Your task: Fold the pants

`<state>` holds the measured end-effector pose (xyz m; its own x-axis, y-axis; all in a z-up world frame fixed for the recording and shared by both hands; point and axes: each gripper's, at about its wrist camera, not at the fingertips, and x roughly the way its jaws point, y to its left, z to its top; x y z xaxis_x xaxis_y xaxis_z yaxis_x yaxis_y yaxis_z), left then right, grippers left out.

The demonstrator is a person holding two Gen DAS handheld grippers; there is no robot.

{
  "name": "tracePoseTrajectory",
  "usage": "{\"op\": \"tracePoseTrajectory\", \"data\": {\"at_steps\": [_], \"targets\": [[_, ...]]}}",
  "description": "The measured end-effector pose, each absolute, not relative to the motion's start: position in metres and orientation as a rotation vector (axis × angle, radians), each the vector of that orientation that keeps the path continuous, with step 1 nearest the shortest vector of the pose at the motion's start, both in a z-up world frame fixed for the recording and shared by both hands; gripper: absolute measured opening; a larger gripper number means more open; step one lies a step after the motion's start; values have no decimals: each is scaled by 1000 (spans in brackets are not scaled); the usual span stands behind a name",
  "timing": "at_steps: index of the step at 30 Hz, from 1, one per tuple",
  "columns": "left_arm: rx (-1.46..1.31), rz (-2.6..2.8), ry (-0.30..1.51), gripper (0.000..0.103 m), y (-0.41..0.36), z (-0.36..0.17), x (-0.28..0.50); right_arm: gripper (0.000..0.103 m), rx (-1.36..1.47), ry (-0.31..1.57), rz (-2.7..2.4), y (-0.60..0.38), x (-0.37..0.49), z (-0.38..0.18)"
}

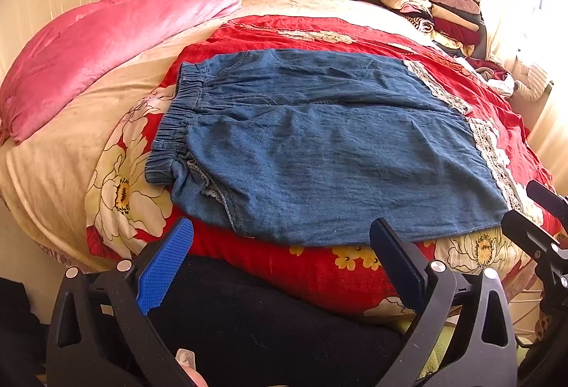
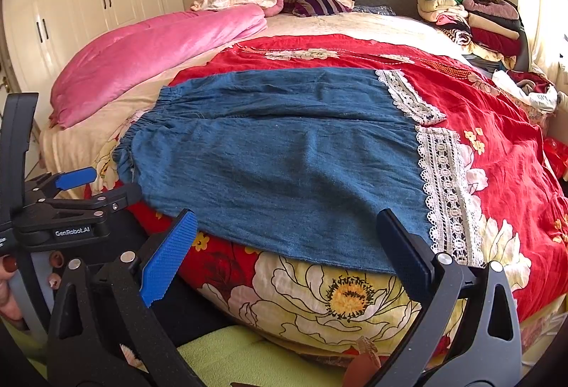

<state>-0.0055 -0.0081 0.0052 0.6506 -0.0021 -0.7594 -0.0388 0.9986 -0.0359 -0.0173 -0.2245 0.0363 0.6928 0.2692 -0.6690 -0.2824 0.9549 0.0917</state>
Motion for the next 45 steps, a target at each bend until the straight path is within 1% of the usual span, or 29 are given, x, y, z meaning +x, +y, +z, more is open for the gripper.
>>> {"op": "tracePoseTrajectory", "data": {"at_steps": [31, 45], "targets": [[-42, 24, 855, 99, -8, 7, -5, 95, -16, 753, 306, -226, -15, 35], [-50, 42, 849, 99, 6, 15, 35, 95, -25, 750, 341, -211, 31, 41]]}}
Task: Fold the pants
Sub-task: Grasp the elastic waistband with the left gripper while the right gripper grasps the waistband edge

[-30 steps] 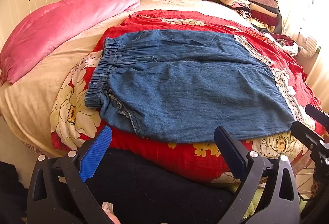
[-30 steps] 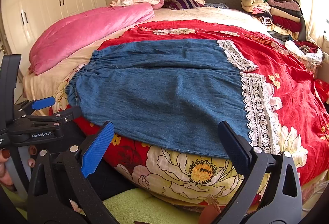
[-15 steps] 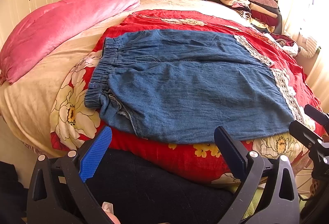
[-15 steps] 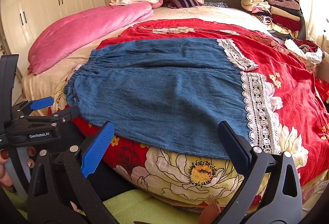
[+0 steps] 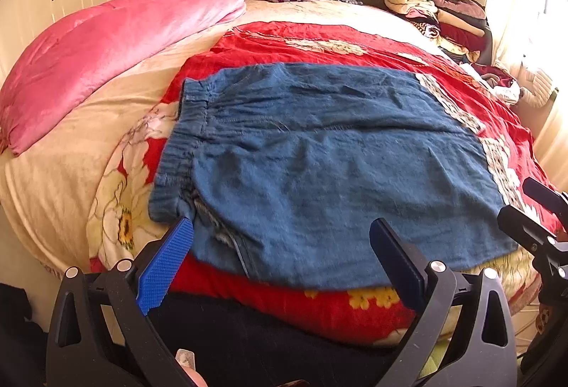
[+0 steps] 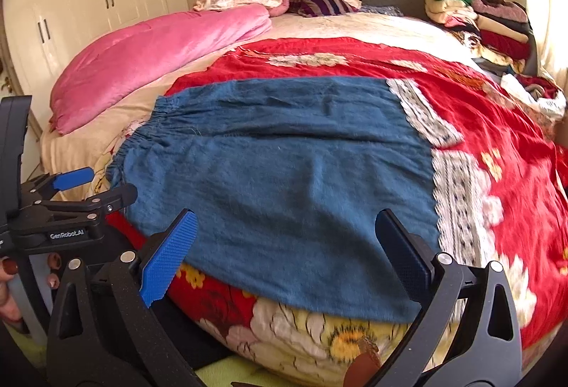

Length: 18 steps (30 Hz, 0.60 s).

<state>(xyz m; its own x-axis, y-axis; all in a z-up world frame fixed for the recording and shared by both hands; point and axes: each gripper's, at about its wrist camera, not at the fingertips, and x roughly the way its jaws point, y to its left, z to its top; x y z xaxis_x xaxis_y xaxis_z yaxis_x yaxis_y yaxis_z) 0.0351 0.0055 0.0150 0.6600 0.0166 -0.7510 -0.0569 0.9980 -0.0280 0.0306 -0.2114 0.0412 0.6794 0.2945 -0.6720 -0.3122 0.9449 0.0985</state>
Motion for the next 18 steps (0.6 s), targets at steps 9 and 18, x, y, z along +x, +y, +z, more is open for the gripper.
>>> {"op": "tracePoseTrajectory", "data": {"at_steps": [9, 18], "targets": [[-87, 88, 855, 99, 43, 20, 84, 95, -76, 724, 382, -183, 81, 51], [-104, 162, 859, 99, 94, 29, 134, 95, -84, 717, 402, -172, 154, 63]]}}
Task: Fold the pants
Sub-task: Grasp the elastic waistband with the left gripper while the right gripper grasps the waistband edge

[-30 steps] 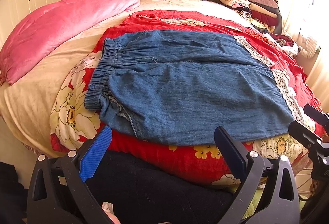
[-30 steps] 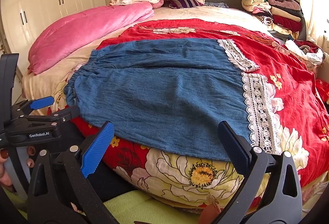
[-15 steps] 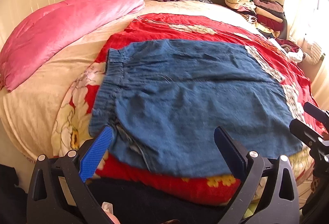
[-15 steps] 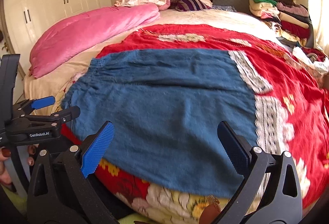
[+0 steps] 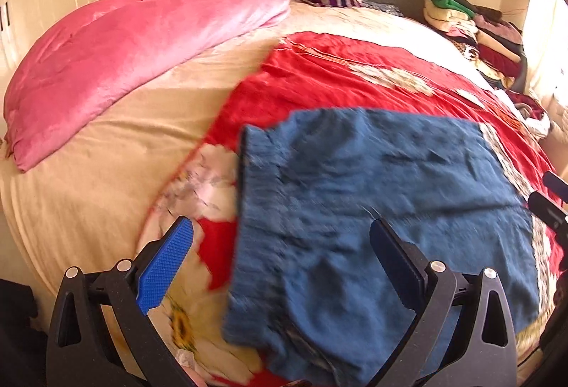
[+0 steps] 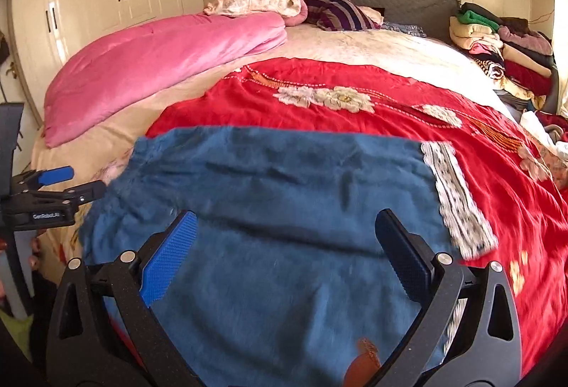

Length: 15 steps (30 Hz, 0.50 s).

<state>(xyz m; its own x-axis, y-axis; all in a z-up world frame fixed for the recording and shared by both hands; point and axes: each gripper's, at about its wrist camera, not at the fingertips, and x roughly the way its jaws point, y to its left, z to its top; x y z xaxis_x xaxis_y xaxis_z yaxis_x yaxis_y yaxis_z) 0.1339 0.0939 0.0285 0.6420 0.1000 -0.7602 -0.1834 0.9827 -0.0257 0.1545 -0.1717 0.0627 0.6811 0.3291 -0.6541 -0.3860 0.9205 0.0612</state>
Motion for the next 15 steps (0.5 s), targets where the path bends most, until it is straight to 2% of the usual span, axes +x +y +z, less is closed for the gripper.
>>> {"op": "tracePoseTrajectory", "data": {"at_steps": [15], "targets": [[-79, 158, 948, 99, 149, 17, 222, 95, -119, 772, 506, -139, 271, 64]]}}
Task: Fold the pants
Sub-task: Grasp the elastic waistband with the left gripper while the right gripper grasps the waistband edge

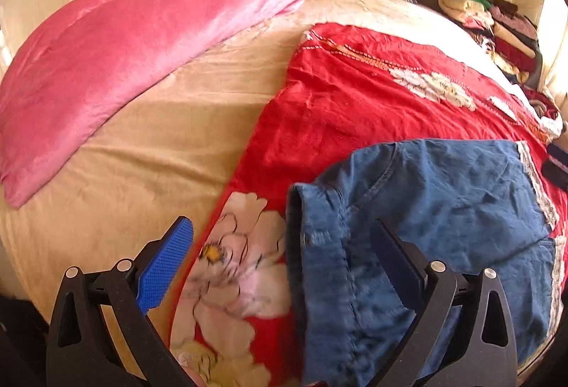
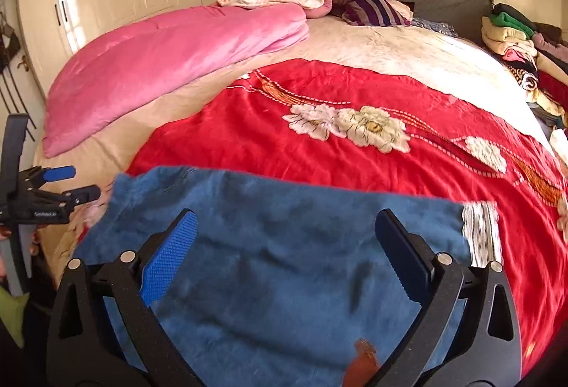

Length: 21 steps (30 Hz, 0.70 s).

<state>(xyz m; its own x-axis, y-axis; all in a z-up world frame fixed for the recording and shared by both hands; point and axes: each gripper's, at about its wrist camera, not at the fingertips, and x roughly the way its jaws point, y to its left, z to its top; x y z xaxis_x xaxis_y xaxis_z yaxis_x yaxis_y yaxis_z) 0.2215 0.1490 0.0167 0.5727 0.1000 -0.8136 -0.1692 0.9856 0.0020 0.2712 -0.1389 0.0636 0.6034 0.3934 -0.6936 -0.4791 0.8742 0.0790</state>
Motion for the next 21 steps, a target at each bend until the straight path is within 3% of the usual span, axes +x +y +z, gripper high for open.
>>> {"op": "tracePoseTrajectory", "data": {"at_steps": [16, 17, 18, 19, 21], "targets": [[-36, 110, 984, 97, 149, -30, 270, 95, -324, 894, 672, -86, 353, 7], [-28, 109, 987, 92, 148, -34, 273, 95, -334, 895, 682, -83, 354, 4], [-27, 100, 988, 76, 148, -36, 274, 95, -348, 892, 688, -79, 355, 2], [-42, 74, 991, 70, 147, -39, 276, 95, -363, 892, 697, -76, 355, 0], [-77, 22, 995, 47, 145, -44, 277, 95, -387, 896, 705, -70, 356, -5]]}}
